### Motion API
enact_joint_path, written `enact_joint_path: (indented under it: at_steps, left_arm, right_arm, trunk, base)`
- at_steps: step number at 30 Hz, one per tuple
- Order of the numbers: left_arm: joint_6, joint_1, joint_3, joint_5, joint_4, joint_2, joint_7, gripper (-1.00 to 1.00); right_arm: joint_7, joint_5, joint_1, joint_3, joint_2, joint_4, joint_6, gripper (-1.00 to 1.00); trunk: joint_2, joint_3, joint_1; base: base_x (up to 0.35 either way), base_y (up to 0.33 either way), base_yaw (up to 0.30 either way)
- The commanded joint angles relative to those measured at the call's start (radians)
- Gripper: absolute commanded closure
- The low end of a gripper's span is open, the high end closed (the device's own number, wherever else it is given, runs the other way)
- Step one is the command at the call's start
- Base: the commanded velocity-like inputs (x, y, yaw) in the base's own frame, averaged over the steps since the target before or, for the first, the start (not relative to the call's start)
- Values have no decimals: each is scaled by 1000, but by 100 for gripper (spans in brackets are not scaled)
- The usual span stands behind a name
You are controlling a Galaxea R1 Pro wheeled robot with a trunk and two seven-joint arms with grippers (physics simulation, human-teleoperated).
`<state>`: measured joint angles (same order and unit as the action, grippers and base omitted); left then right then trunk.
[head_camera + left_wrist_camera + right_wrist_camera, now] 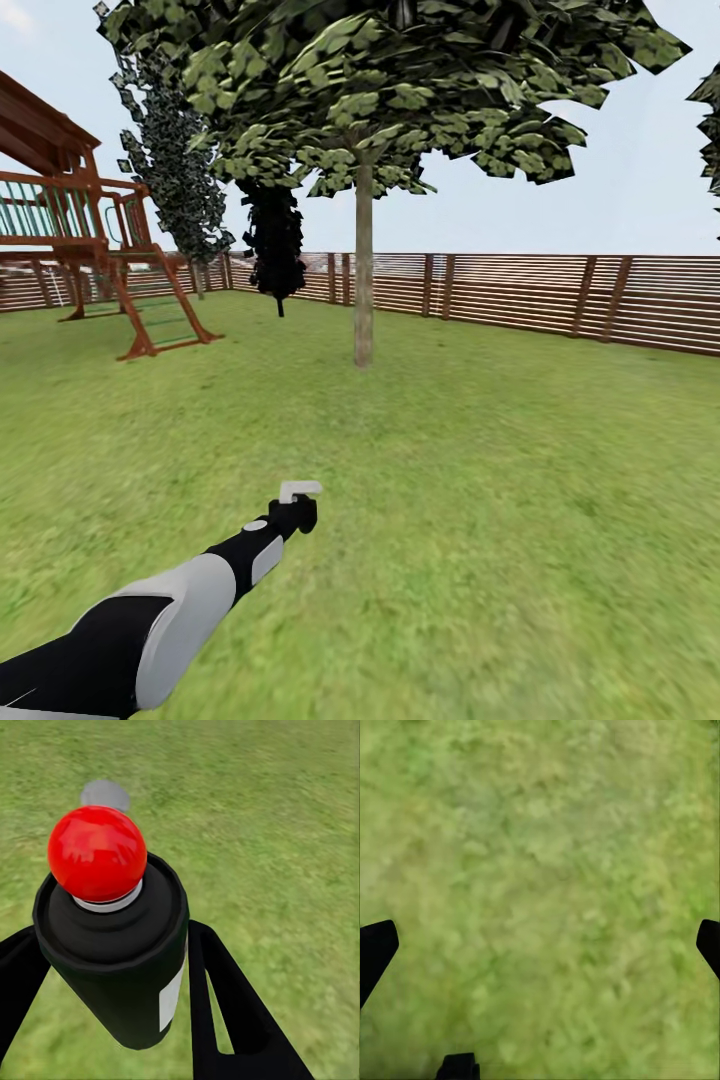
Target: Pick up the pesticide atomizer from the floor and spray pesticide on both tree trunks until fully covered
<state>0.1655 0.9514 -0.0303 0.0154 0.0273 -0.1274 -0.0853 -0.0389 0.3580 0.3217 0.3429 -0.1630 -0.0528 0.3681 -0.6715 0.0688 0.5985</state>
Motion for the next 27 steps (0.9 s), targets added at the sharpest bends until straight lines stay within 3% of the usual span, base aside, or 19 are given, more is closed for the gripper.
enact_joint_path:
  at_steps: [1,27]
  left_arm:
    - [3,1,-2,0,-1,0,-3,100]
    - [3,1,-2,0,-1,0,-4,100]
  right_arm:
    - [-4,10,1,8,0,-4,6,-100]
    - [-4,10,1,8,0,-4,6,-100]
  trunk:
    - [-1,2,1]
    - [-1,2,1]
  base:
    - [350,0,0]
    - [350,0,0]
